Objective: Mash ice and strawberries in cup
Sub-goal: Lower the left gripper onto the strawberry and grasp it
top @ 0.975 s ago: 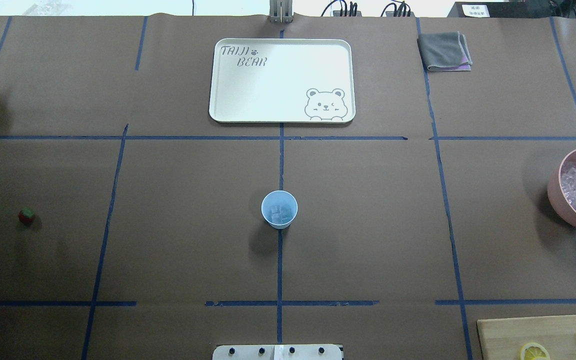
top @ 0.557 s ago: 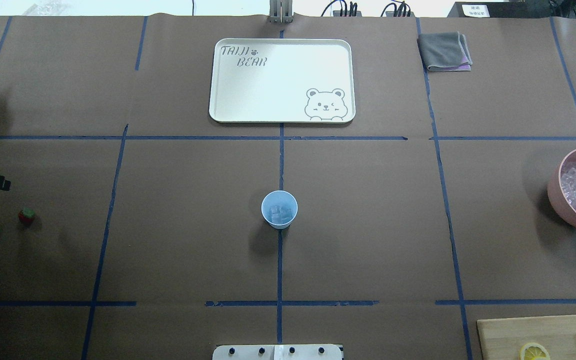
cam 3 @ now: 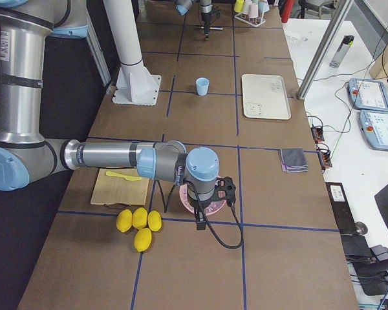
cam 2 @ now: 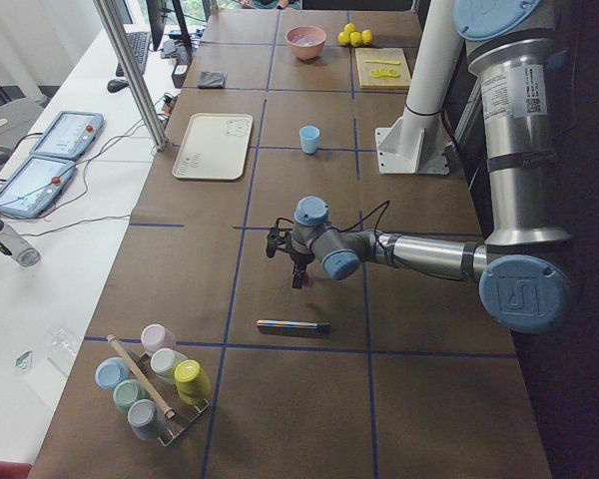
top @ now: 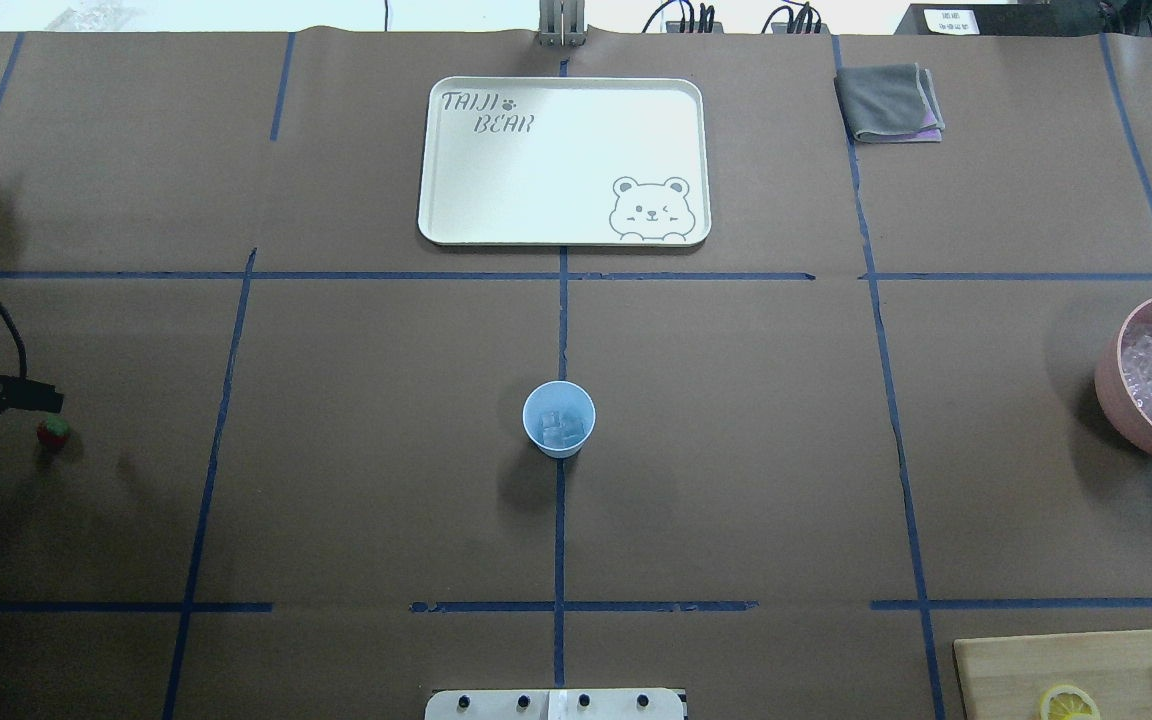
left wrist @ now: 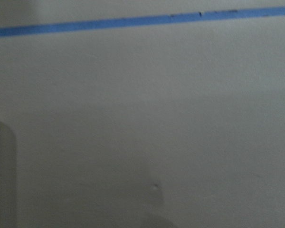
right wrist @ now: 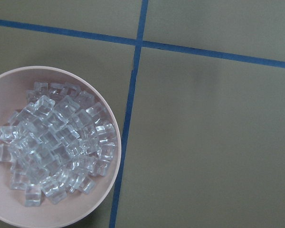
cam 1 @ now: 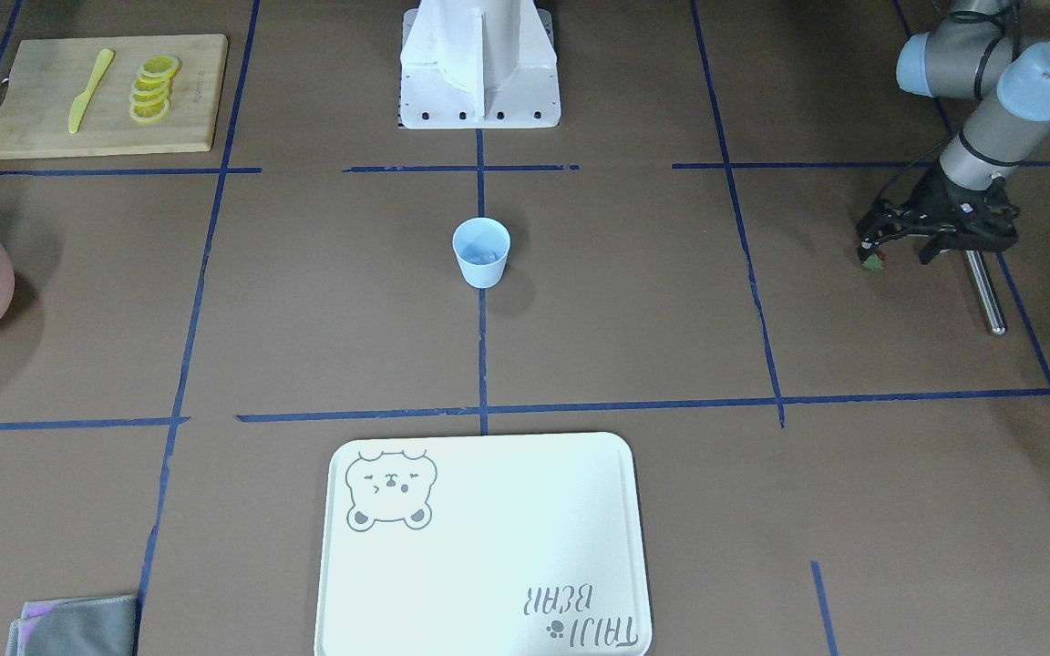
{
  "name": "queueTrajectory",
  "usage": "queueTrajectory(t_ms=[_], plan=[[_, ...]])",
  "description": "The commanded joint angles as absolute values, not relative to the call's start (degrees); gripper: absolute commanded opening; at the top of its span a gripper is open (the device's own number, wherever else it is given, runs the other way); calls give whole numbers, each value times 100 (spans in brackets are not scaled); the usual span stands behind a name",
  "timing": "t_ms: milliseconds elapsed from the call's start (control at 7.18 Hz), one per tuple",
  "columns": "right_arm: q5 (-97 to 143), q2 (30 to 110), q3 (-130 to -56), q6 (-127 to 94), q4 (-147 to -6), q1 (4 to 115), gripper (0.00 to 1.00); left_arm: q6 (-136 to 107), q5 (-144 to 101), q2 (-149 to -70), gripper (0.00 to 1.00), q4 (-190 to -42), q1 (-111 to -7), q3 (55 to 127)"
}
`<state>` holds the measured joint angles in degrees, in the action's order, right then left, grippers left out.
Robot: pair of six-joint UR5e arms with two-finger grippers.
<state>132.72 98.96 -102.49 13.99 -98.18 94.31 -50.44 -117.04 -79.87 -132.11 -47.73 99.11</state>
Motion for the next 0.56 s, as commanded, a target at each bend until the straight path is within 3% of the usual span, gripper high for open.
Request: queueTrajectory(t_ms=[0, 418], plan=[[13271, 9896, -10257, 1406, -9817, 9431, 99, -5080, -11698, -7989, 100, -13219, -4623, 9888], [13271, 9896, -10248, 1406, -9817, 9431, 99, -5071, -11698, -7989, 82, -13193, -4597, 9817]])
